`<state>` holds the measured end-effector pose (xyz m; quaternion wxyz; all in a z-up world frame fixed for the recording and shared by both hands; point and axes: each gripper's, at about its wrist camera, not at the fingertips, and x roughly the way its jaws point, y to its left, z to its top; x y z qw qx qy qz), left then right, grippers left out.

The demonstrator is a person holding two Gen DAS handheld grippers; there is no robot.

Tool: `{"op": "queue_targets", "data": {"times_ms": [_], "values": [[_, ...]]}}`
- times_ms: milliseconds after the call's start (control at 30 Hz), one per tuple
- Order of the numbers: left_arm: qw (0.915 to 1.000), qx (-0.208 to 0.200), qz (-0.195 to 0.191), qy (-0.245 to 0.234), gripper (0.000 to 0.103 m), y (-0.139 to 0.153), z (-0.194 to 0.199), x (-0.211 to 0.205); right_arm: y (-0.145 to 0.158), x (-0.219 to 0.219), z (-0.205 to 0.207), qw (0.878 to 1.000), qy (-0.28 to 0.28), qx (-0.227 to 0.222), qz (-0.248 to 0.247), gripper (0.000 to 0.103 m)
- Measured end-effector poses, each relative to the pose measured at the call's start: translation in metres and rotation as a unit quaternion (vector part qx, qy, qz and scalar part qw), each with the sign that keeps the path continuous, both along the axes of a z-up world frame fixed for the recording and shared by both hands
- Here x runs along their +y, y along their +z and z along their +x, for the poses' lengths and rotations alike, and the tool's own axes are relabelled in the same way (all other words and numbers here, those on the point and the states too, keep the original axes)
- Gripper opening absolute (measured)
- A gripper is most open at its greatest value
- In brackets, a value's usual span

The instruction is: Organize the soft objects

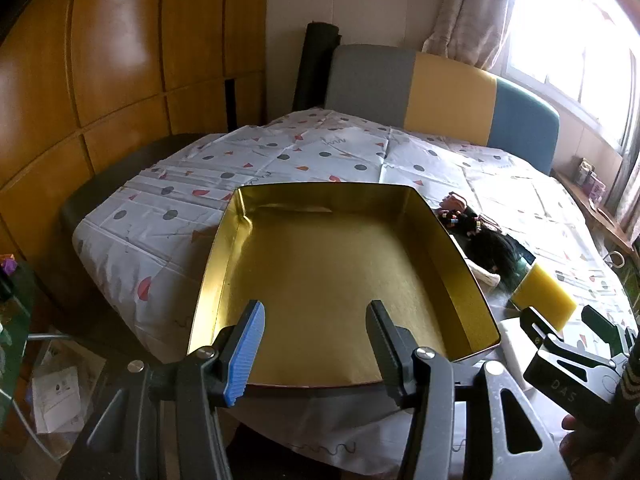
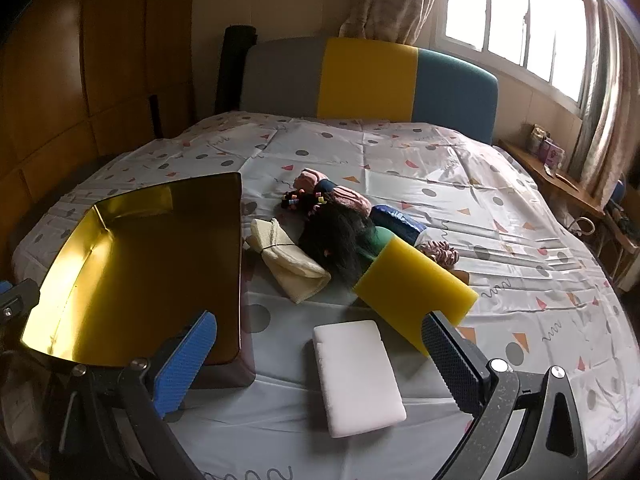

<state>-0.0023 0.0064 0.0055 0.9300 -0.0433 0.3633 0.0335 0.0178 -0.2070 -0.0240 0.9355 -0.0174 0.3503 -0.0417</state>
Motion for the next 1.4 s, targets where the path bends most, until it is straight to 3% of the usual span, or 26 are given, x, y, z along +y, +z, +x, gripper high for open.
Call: {"op": "queue_targets", "data": {"times_ms": [1400], "values": [[0.9999,0.012,0.003,-0.008,0.054,-0.0046,0.0028,-0.0034,0.0057,-0.0075,-0.0015,1.000,-0.005,-0.011,0.005,0.103]]}}
